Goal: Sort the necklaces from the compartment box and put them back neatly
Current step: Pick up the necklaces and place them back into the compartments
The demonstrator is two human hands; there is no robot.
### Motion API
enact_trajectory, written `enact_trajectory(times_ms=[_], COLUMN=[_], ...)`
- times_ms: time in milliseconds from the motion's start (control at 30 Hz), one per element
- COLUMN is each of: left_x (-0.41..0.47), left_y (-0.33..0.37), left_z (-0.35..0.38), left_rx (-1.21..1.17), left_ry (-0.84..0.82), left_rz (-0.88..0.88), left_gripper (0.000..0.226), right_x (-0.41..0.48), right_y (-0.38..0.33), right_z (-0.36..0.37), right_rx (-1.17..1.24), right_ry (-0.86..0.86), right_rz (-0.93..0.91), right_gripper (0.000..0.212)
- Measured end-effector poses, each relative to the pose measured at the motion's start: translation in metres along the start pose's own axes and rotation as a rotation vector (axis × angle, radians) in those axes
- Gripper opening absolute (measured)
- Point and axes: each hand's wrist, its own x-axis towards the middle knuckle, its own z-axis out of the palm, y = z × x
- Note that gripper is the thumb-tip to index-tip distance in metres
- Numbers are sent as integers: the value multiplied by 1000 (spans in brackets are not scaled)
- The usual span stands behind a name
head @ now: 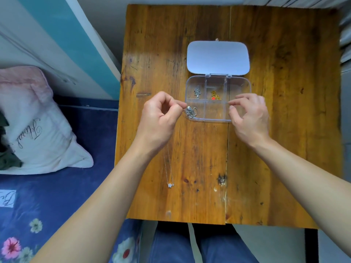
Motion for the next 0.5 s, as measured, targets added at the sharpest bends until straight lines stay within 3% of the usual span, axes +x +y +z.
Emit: enact_trajectory(times_ms=[100, 267, 500], left_x=[18, 39, 56], left_y=[22, 40, 33], left_z=[19, 54, 84], left_rx=[-190, -352, -453], left_ry=[-10, -3, 10], left_rz=[-60, -236, -426], left_gripper=[8, 13, 17], right_x=[1, 1, -5], right_y=[4, 15, 30], right_z=[-6, -5, 0], right_rx=[-52, 43, 92], right_ry=[40, -59, -96], right_rz=[58, 280, 322], right_gripper=[30, 56, 46])
